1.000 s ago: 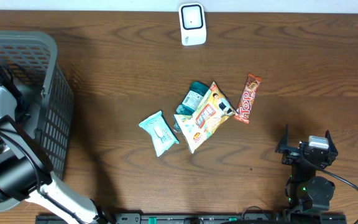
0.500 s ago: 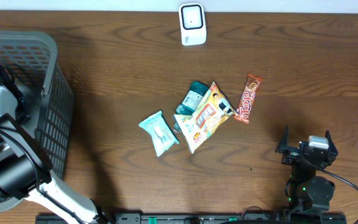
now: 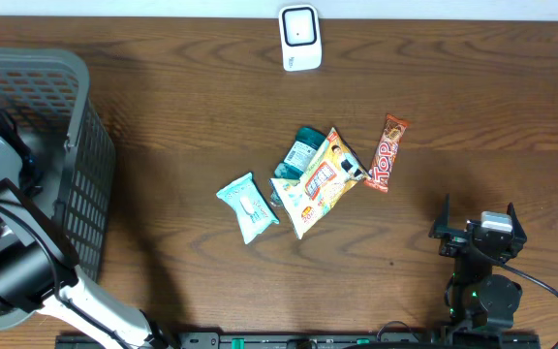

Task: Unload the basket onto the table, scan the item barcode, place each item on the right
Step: 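Reach into the basket and grasp the orange tissue pack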

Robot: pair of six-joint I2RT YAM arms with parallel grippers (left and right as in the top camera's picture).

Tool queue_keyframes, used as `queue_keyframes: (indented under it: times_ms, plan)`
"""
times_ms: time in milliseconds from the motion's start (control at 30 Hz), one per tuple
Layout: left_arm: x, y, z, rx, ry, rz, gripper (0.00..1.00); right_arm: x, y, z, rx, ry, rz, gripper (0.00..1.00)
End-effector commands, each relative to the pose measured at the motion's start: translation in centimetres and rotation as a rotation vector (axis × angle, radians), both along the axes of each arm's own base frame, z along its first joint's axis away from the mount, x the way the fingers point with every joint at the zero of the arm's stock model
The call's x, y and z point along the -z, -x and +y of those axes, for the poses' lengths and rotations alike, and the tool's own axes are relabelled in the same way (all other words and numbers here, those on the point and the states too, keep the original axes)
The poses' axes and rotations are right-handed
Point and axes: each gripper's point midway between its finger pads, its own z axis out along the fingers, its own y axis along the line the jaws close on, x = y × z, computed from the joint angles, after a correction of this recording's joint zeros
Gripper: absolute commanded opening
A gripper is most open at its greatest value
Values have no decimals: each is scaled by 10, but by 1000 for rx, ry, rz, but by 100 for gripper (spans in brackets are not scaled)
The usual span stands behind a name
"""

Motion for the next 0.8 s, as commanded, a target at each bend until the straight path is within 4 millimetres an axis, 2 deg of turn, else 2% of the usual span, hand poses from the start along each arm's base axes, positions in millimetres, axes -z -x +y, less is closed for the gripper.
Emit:
queue_keyframes:
  times_ms: [0, 67, 200, 367, 767]
  plan:
    - [8, 11, 4, -25, -3, 23, 69, 1, 0, 0, 0, 10, 5, 99]
    - [13, 16, 5, -42, -3, 16, 66, 1, 0, 0, 1, 10, 5, 99]
    - [18, 17, 5, -44, 3, 15, 49, 1, 0, 0, 1, 10, 5, 99]
    - [18, 16, 6, -45, -2, 9, 8, 1, 0, 0, 1, 10, 5, 99]
    - [20, 21, -1, -41, 25, 36, 8, 1, 0, 0, 0, 10, 5, 99]
